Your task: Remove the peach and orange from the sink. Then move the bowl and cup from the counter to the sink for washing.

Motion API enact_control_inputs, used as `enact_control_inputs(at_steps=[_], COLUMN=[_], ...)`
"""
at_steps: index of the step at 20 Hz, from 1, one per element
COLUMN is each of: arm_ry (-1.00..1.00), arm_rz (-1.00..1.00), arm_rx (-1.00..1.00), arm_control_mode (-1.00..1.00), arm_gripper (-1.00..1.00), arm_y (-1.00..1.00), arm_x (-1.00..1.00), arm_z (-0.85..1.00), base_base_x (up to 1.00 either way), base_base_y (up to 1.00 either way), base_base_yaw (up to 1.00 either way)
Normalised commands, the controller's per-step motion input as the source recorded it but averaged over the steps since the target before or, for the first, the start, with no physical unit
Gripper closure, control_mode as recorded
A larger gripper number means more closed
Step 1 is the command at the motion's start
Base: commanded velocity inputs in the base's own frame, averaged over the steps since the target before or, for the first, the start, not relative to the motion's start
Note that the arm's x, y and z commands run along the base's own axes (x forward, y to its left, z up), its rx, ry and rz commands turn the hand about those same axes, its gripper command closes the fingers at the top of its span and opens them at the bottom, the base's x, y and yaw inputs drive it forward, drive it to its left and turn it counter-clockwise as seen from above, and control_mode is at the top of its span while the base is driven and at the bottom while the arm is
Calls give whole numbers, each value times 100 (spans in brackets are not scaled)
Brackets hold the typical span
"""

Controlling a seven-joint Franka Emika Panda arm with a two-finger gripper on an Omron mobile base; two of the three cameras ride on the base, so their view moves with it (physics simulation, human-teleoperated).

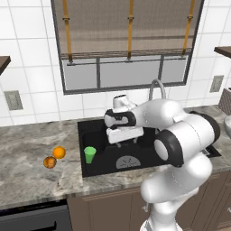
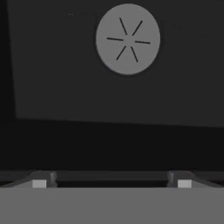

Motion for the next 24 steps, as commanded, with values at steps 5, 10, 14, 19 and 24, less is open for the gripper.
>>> enact_control_inputs(at_steps=[5, 10, 14, 19, 24], arm_ry=[-4, -20, -25, -28, -22], arm_rz=[-1, -6, -2, 0, 0], arm_rx=[0, 0, 0, 0, 0], arm_control_mode=[-100, -100, -100, -100, -100], arm_gripper=[-100, -100, -100, -100, -100], arm_y=[-28, -26, -31, -34, -33], arm_x=[-29, -27, -23, -22, -22], arm_z=[16, 11, 16, 16, 21], base_base_x=[0, 0, 0, 0, 0], base_base_y=[0, 0, 0, 0, 0], base_base_yaw=[0, 0, 0, 0, 0])
